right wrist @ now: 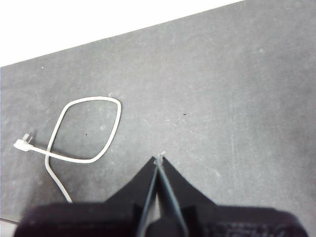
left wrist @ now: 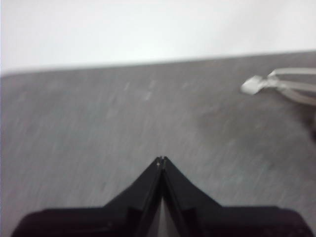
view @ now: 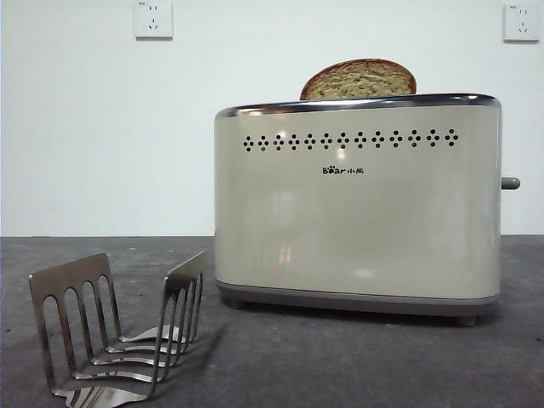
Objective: Pick up a slice of bread from the rack,put the bread on the toaster,press the button
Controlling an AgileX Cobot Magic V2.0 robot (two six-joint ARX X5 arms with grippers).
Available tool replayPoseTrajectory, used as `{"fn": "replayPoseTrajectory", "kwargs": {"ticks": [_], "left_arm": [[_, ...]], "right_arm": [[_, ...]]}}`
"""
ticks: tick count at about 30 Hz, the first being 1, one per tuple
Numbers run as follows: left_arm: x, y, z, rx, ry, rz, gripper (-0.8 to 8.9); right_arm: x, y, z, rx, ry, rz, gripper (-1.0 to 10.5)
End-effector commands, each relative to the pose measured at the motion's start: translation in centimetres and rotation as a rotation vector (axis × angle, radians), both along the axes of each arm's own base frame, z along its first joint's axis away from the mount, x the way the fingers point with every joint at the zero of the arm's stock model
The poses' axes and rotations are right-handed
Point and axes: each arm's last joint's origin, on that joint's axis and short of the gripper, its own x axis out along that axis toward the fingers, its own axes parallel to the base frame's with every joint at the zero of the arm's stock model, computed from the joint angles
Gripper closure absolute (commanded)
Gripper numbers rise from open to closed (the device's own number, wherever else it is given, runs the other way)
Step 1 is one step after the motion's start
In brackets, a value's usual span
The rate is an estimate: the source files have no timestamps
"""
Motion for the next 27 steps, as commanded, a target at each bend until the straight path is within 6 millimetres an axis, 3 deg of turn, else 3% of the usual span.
{"fn": "replayPoseTrajectory", "kwargs": {"ticks": [1,27], "left_arm": [[-0.17,0.22,-0.48,-0.047,0.019,0.079,8.17],[-0.21,0.33,-0.59,-0.017,0.030,0.111,8.17]], "right_arm": [[0.36,-0.07,-0.26,-0.006,0.003,0.004,9.5],[0.37,-0.06,-0.25,-0.006,0.003,0.004,9.5]]}}
